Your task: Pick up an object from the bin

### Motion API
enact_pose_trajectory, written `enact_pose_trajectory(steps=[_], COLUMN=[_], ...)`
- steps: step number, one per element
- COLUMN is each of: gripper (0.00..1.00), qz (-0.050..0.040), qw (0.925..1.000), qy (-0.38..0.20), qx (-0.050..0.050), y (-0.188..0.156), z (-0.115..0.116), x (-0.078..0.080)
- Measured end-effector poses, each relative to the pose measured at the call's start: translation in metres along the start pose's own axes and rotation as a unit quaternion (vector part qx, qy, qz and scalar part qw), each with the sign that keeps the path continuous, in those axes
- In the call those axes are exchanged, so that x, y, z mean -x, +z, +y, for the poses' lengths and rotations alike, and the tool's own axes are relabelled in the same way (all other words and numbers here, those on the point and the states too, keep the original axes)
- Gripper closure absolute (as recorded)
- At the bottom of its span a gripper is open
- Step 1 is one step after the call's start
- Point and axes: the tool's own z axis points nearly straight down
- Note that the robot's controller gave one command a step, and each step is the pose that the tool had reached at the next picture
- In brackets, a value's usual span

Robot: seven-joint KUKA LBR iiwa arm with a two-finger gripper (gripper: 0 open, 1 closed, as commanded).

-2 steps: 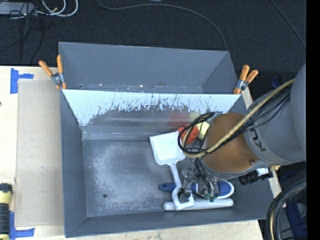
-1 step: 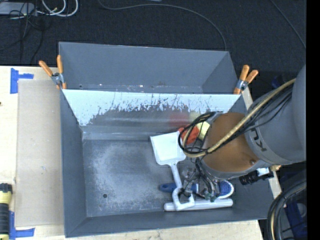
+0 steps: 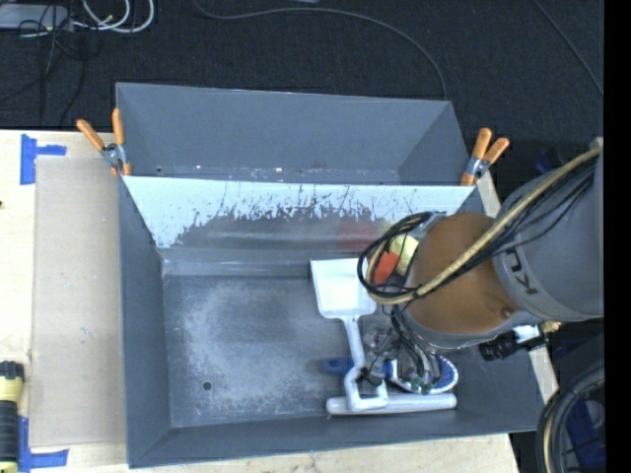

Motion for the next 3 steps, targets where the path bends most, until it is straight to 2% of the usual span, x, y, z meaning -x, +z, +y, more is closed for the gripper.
enact_pose_trajectory(steps=[1, 3], gripper=[1.00, 1.00], qz=[-0.0030, -0.0002], qw=[1.0000, 1.0000], qy=[0.000, -0.001], qx=[0.001, 0.000], y=[-0.023, -0.046], z=[0.000, 0.000], x=[0.001, 0.000])
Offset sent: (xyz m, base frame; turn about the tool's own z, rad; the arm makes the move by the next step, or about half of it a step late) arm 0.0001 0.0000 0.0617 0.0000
